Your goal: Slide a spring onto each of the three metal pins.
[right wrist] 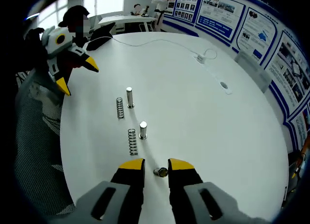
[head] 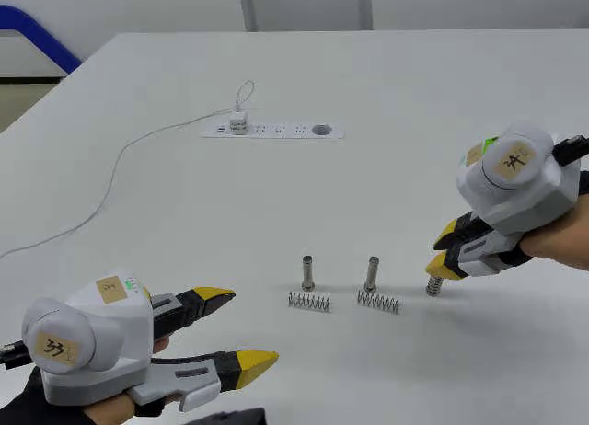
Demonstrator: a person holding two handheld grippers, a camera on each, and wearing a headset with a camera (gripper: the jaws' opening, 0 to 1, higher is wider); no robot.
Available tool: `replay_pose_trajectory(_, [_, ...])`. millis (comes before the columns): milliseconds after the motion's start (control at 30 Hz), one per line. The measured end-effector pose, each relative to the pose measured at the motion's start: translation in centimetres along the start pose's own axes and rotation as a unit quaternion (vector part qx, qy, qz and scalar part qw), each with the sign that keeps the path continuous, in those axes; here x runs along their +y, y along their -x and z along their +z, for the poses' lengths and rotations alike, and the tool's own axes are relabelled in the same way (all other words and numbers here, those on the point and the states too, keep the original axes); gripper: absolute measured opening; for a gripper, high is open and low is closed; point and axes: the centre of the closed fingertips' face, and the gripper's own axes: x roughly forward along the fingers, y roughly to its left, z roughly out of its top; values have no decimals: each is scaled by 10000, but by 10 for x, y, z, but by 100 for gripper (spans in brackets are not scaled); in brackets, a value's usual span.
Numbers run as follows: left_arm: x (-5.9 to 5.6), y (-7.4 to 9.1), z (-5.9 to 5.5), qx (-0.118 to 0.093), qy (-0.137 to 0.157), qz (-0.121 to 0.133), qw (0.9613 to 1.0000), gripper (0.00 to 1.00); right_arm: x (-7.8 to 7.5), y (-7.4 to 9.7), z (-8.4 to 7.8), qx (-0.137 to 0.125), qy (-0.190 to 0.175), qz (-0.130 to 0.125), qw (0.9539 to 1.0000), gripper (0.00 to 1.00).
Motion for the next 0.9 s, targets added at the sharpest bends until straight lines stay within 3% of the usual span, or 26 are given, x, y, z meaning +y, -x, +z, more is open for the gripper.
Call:
replay_pose_trajectory(133, [1, 0, 0, -5, 3, 8, 10000, 56, 10, -6, 9, -66, 95, 124, 9999, 20])
replay_pose_trajectory(400, [2, 1, 0, -4, 4, 17, 10000, 56, 31, -32, 1, 68, 237, 420, 9988, 18])
replay_pose_trajectory(600, [3, 1, -1, 1, 12, 15, 10000, 56, 36, -50, -8, 185, 259, 507, 9982, 17])
replay_pose_trajectory(900, [3, 1, -1, -3, 16, 28, 10000, 56, 40, -64, -16, 312, 362, 533, 9974, 16])
